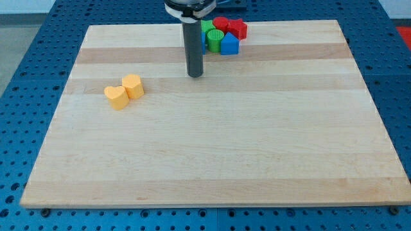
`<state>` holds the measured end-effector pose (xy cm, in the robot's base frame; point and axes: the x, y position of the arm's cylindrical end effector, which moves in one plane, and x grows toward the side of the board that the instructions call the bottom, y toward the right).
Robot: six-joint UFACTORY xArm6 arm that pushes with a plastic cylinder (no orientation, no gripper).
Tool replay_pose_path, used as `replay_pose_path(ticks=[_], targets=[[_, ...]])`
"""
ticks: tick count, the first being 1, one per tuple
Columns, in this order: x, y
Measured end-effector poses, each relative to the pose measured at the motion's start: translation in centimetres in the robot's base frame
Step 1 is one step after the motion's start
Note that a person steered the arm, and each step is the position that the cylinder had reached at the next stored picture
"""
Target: Move yellow hexagon towards group of blocks at center top
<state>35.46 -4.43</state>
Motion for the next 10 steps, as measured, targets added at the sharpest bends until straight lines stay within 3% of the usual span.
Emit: replay_pose_path(ticks=[4,7,10], targets=[[-1.9,-0.8],[-1.9,-9.4],[2.4,-17.9]])
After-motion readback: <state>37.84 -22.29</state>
